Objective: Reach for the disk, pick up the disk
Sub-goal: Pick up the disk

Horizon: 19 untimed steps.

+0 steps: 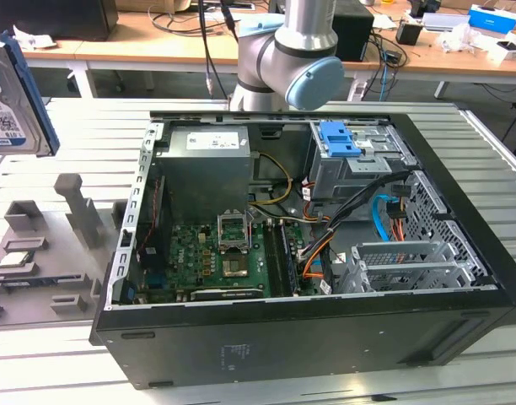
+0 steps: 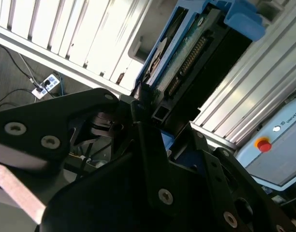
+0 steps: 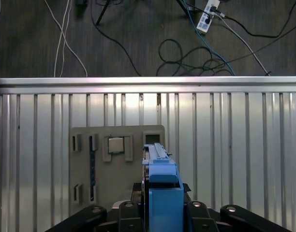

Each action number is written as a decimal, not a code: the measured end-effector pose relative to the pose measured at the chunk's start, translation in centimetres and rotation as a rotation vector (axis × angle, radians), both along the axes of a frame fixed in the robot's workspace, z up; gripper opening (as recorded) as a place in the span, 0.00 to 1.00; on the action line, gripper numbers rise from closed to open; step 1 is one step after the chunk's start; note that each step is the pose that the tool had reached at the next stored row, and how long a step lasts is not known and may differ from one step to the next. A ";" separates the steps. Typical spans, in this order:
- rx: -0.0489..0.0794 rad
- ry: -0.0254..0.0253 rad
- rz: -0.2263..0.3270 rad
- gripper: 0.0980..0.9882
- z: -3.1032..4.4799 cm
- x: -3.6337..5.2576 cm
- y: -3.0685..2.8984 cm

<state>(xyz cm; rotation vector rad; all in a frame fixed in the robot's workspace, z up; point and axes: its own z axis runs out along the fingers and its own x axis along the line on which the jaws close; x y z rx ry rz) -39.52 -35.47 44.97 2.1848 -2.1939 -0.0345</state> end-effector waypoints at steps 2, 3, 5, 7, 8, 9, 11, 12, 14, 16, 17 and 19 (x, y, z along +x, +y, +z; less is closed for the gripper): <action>-0.001 0.0004 0.000 0.30 0.45 0.02 0.01; -0.001 0.0006 0.000 0.30 0.63 0.02 0.01; -0.001 0.0010 0.000 0.30 1.00 0.04 0.01; -0.002 0.0016 0.000 0.30 1.46 0.06 0.02; -0.002 0.0018 0.000 0.30 1.64 0.07 0.02; -0.002 0.0020 0.000 0.30 1.80 0.07 0.02; -0.002 0.0024 0.000 0.30 2.19 0.09 0.02; -0.002 0.0027 0.000 0.30 2.47 0.10 0.03; -0.003 0.0032 0.000 0.30 2.80 0.12 0.03; -0.003 0.0037 0.000 0.30 3.11 0.13 0.03; -0.003 0.0039 0.000 0.30 3.36 0.14 0.03; -0.003 0.0043 0.000 0.30 3.65 0.16 0.03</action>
